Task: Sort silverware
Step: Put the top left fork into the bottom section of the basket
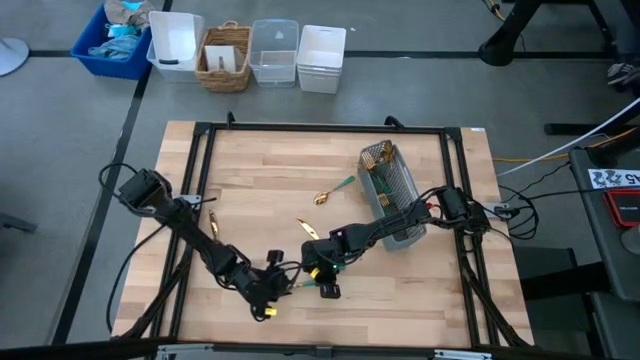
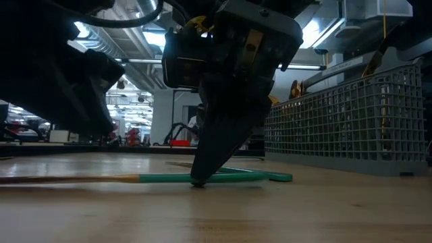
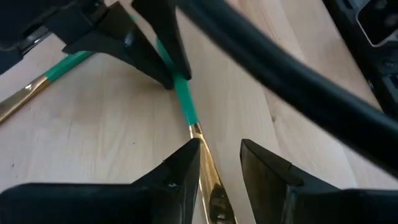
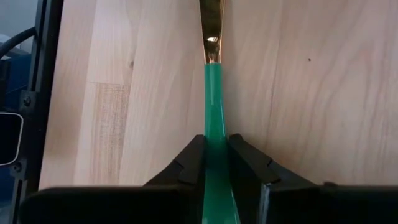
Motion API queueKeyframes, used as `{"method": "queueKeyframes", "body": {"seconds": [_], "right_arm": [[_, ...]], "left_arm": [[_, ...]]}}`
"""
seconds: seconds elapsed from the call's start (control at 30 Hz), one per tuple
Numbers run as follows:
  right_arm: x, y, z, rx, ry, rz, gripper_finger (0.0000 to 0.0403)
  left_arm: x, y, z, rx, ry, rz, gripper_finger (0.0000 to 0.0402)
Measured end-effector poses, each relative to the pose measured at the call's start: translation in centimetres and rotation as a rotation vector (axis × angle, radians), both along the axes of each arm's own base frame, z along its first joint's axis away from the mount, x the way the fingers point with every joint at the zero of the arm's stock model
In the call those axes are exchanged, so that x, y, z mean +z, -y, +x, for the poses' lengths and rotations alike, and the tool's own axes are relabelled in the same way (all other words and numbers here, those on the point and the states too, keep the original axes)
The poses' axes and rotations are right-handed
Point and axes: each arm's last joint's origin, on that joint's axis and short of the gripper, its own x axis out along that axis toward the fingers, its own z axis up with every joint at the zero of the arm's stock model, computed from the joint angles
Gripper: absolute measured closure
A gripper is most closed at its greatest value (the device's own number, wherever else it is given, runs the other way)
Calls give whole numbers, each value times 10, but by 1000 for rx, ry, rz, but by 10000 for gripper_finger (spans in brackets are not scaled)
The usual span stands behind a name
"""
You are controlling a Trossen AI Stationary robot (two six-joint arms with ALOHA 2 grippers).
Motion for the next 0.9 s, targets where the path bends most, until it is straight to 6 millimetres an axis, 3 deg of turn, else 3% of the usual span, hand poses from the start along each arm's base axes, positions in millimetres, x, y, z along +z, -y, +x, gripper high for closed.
{"method": "queueKeyframes", "body": {"seconds": [0.3, 0.5, 0.9], "right_arm": [[0, 0, 0, -1, 1, -1, 340], [0, 0, 0, -1, 0, -2, 340], [1, 0, 0, -21, -20, 16, 340]], "left_arm": [[-7, 23, -10, -69, 20, 4, 293], [-5, 37, -2, -30, 117, 165, 293], [-33, 33, 13, 32, 102, 326, 293]]}}
